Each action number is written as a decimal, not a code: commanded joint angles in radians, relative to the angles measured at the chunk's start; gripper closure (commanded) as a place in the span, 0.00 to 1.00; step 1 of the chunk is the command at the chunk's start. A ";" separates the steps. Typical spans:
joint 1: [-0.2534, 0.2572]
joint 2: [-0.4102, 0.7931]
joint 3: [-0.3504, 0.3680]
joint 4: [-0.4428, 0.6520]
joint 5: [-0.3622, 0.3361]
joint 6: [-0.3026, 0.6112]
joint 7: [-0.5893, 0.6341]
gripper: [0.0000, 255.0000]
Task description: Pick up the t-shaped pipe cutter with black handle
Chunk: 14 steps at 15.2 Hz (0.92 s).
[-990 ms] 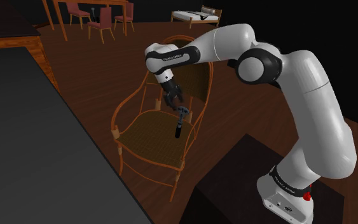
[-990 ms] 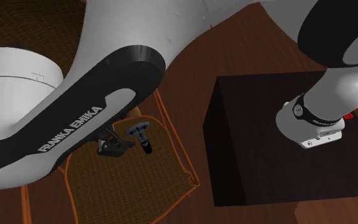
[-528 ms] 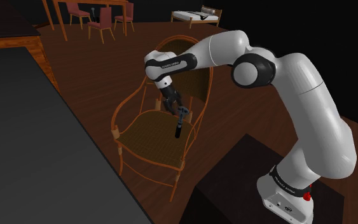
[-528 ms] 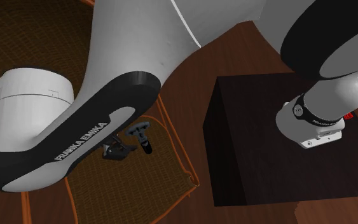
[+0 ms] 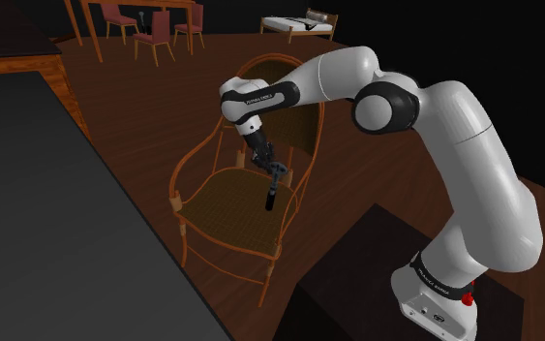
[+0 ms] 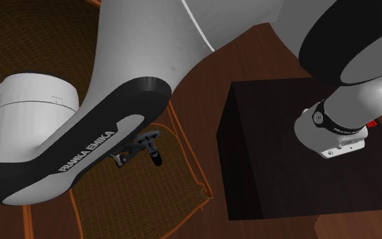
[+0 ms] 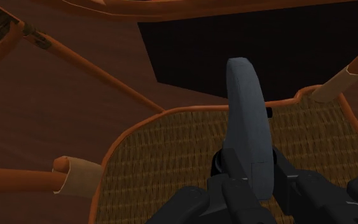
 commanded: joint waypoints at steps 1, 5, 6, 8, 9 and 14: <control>0.000 0.000 0.000 -0.001 0.000 0.000 0.000 1.00; 0.000 -0.019 0.000 0.005 0.000 -0.024 -0.003 1.00; 0.000 -0.026 0.000 0.007 0.000 -0.033 -0.004 1.00; 0.001 -0.039 0.000 0.012 0.000 -0.051 -0.006 1.00; 0.001 -0.045 0.000 0.015 0.000 -0.060 -0.008 1.00; 0.002 -0.073 0.000 0.034 0.000 -0.107 -0.014 1.00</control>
